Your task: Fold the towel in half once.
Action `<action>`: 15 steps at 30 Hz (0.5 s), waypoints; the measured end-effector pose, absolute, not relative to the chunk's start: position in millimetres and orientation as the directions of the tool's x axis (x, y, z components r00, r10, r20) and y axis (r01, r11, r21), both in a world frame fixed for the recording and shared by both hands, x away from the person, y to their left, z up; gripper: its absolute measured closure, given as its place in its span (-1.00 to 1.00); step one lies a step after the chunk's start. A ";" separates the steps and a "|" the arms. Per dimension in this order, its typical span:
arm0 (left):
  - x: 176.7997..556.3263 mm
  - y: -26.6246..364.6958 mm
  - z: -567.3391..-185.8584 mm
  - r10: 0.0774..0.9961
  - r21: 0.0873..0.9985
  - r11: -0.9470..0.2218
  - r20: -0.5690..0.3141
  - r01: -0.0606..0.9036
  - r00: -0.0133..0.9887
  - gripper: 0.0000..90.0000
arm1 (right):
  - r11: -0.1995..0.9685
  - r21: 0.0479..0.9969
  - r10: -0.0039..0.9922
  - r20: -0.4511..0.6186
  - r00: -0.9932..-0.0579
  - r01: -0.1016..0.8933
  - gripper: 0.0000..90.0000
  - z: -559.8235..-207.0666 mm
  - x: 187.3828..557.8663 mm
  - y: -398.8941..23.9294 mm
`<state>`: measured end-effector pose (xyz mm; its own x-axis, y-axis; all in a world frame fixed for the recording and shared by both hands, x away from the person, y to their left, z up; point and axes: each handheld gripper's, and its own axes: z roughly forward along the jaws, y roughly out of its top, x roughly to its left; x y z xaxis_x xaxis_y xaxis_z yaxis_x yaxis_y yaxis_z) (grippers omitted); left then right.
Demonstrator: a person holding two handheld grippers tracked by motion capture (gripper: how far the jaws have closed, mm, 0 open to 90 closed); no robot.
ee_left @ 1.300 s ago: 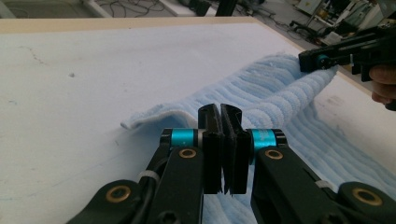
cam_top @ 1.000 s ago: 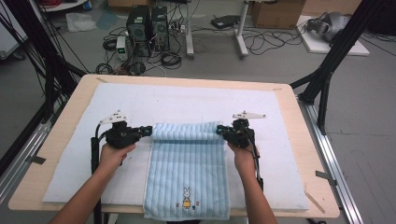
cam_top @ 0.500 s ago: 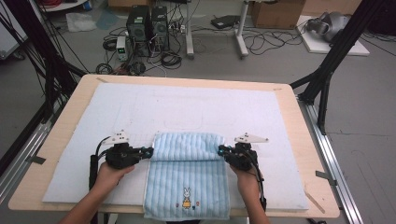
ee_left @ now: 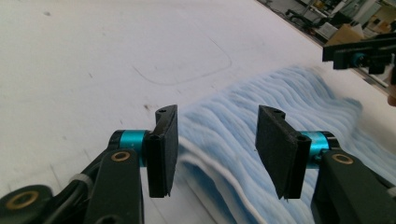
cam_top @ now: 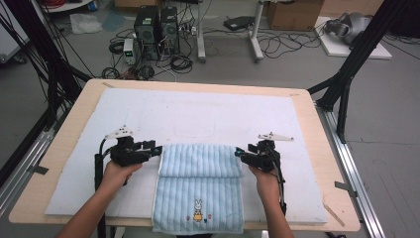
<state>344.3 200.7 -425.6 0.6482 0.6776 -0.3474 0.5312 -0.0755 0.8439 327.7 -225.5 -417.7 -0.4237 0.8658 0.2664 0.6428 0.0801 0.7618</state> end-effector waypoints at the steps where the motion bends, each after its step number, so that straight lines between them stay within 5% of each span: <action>1: 349.0 198.1 -425.1 0.685 0.843 -0.079 -0.341 0.531 0.644 0.07 | 0.094 0.754 0.861 0.266 -0.433 0.650 -0.06 -418.2 332.6 -223.7; 7: 371.0 182.2 -436.1 0.700 0.807 -0.123 -0.342 0.578 0.627 0.04 | 0.146 0.714 0.857 0.254 -0.448 0.685 -0.01 -424.1 358.2 -211.5; 11: 373.9 170.4 -447.8 0.695 0.767 -0.194 -0.332 0.611 0.638 0.10 | 0.176 0.678 0.847 0.265 -0.460 0.714 0.38 -429.7 367.1 -206.0; 15: 369.8 166.4 -447.2 0.680 0.780 -0.260 -0.270 0.569 0.681 0.71 | 0.223 0.673 0.839 0.237 -0.491 0.706 0.82 -430.9 366.7 -203.8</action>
<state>369.8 166.4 -447.2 0.6813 0.6804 -0.2699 0.5690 -0.2604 0.7801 366.7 -203.8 -430.9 -0.4907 0.8386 0.2365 0.7055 0.2232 0.6726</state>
